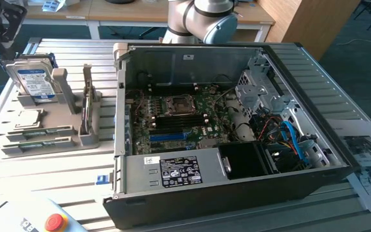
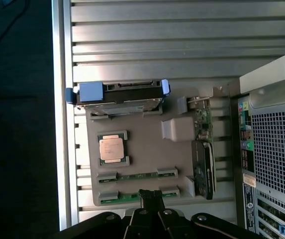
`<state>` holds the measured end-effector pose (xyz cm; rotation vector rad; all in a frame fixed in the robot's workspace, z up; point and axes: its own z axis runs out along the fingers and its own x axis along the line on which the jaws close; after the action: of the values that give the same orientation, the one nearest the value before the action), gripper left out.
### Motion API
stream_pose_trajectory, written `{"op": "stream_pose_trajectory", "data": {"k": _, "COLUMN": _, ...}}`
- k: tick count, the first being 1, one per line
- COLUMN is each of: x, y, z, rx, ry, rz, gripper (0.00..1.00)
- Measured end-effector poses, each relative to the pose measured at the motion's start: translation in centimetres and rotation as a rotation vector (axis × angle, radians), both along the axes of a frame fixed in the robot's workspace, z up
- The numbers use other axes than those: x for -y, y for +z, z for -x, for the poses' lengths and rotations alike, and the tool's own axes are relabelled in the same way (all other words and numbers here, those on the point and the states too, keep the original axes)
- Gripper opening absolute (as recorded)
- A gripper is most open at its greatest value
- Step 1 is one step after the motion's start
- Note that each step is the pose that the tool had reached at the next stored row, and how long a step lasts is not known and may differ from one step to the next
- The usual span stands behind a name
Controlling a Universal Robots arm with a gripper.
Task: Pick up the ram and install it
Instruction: 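Reach for the ram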
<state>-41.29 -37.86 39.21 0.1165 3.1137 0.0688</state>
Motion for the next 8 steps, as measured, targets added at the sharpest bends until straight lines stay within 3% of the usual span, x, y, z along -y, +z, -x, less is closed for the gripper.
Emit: {"op": "stream_pose_trajectory", "data": {"k": 8, "x": -1.79, "y": -0.07, "z": 0.0, "rx": 0.0000, "ry": 0.000, "rz": 0.0000, "gripper": 0.10}}
